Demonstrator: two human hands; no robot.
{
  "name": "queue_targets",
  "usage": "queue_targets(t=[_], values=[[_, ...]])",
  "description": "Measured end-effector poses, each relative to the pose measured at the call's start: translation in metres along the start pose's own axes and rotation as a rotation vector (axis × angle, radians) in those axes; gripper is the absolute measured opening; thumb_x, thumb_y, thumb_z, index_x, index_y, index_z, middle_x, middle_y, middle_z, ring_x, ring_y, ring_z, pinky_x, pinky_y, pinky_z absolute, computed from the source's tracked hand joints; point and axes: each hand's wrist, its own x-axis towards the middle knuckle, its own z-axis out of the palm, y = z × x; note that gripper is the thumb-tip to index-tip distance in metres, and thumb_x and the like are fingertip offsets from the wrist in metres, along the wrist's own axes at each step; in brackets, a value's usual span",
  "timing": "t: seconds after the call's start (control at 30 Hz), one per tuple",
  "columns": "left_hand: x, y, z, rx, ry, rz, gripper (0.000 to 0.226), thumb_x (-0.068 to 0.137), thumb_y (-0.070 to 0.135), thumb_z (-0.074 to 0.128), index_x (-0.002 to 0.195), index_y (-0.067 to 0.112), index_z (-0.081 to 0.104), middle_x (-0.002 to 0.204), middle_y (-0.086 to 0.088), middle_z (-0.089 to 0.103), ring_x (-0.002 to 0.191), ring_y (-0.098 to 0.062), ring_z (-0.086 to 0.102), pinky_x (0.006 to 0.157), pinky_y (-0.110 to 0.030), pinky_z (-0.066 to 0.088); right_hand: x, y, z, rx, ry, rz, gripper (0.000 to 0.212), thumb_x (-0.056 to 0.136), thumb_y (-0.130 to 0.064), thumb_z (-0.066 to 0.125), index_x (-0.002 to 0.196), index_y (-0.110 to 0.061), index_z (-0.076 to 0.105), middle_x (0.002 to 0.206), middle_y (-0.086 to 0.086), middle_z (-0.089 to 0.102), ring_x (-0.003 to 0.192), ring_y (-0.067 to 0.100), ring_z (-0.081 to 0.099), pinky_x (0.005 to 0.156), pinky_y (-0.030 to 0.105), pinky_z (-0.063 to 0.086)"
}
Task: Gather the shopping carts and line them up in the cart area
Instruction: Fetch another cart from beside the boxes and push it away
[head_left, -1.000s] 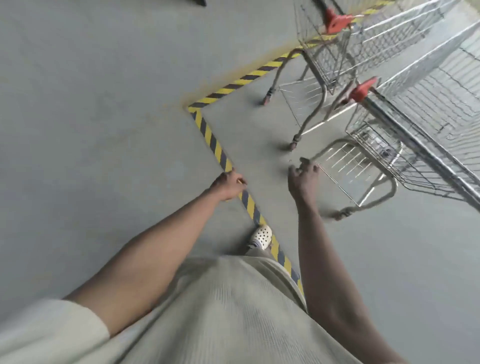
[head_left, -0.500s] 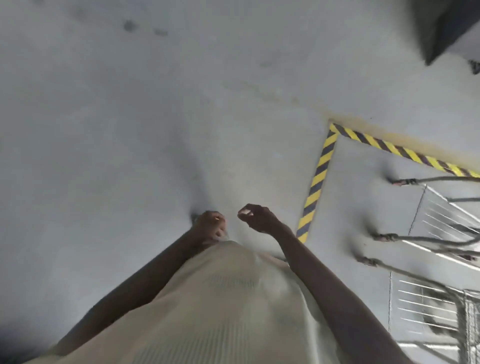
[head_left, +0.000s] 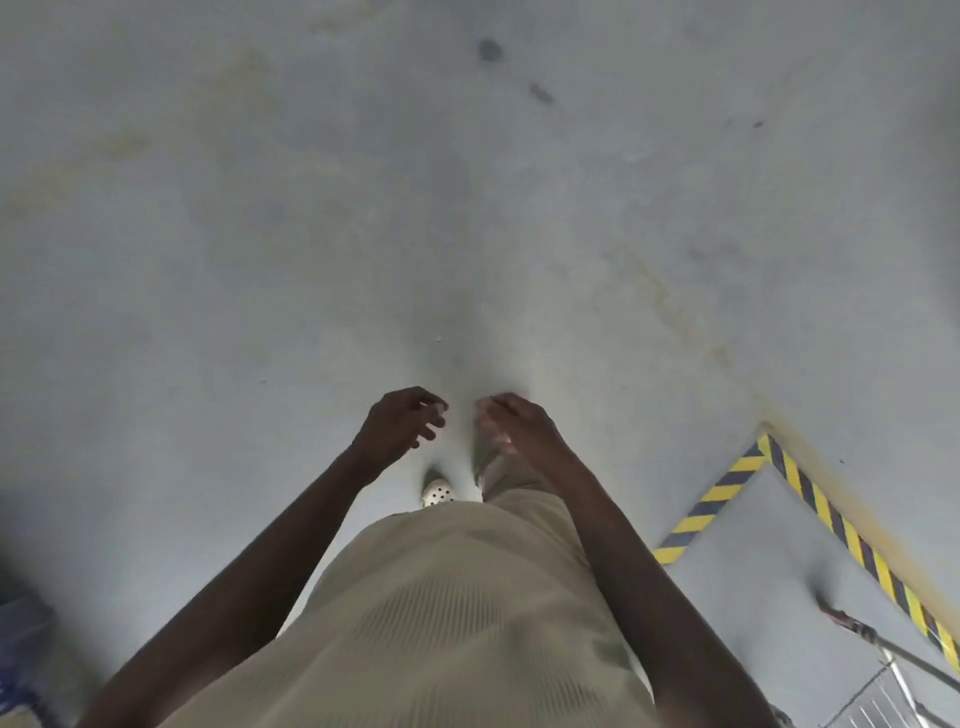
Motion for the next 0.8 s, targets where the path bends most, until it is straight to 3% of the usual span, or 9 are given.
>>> queue_targets(t=[0.1,0.17,0.3,0.43,0.53,0.63,0.7,0.8], values=[[0.024,0.010,-0.038,-0.184,-0.001,-0.034,0.018,0.098,0.025,0.064,0.110,0.014,0.073,0.100,-0.006,0.077,0.088,-0.026,0.073,0.076,-0.039,0.055,0.043,-0.057,0.014,-0.009,-0.131,0.031,0.024,0.104,-0.027,0.057,0.117,-0.011,0.070,0.100,0.002,0.074,0.069,-0.001,0.068,0.061,0.010,0.048],[0.046,0.024,-0.066,-0.293,0.006,-0.038,0.023,0.097,0.029,0.067,0.114,0.014,0.071,0.103,-0.006,0.077,0.095,-0.028,0.074,0.081,-0.042,0.058,0.076,-0.101,0.028,0.000,-0.270,0.058,0.028,0.104,-0.032,0.056,0.121,-0.012,0.069,0.112,0.006,0.074,0.079,0.011,0.071,0.072,0.023,0.053],[0.100,0.063,-0.136,-0.346,0.112,-0.009,0.024,0.092,0.024,0.074,0.111,0.009,0.072,0.100,-0.010,0.077,0.095,-0.030,0.074,0.082,-0.043,0.057,0.167,-0.194,0.050,-0.136,-0.518,-0.018,0.032,0.103,-0.044,0.056,0.121,-0.021,0.069,0.114,0.002,0.076,0.092,0.019,0.073,0.089,0.041,0.051],[0.149,0.113,-0.222,-0.360,0.353,-0.001,0.012,0.092,0.020,0.074,0.097,0.010,0.076,0.088,-0.008,0.077,0.088,-0.022,0.072,0.078,-0.037,0.054,0.251,-0.318,0.072,-0.347,-0.675,-0.126,0.030,0.103,-0.042,0.055,0.122,-0.023,0.068,0.116,-0.003,0.075,0.096,0.015,0.069,0.089,0.036,0.046],[0.181,0.156,-0.283,-0.418,0.465,0.017,0.012,0.090,0.020,0.076,0.098,0.011,0.076,0.087,-0.007,0.077,0.081,-0.015,0.071,0.076,-0.032,0.054,0.299,-0.408,0.099,-0.434,-0.726,-0.184,0.028,0.104,-0.038,0.056,0.122,-0.019,0.067,0.117,-0.002,0.074,0.097,0.017,0.069,0.088,0.036,0.047],[0.207,0.180,-0.331,-0.481,0.607,-0.009,0.013,0.086,0.022,0.080,0.094,0.013,0.077,0.084,-0.003,0.077,0.076,-0.007,0.071,0.069,-0.018,0.052,0.333,-0.471,0.131,-0.550,-0.777,-0.210,0.026,0.104,-0.040,0.055,0.119,-0.024,0.068,0.114,-0.007,0.075,0.100,0.020,0.071,0.087,0.034,0.050],[0.230,0.188,-0.365,-0.515,0.677,-0.028,0.009,0.085,0.022,0.081,0.090,0.016,0.078,0.084,0.000,0.077,0.075,-0.006,0.069,0.070,-0.019,0.051,0.361,-0.505,0.156,-0.599,-0.792,-0.232,0.022,0.103,-0.041,0.057,0.115,-0.025,0.068,0.112,-0.006,0.075,0.096,0.015,0.071,0.084,0.032,0.050],[0.272,0.194,-0.423,-0.499,0.716,-0.027,0.005,0.086,0.022,0.081,0.088,0.024,0.077,0.084,0.009,0.077,0.081,-0.003,0.071,0.074,-0.020,0.051,0.413,-0.551,0.194,-0.697,-0.792,-0.325,0.012,0.099,-0.047,0.061,0.107,-0.042,0.069,0.109,-0.011,0.073,0.096,0.005,0.068,0.082,0.026,0.047]])
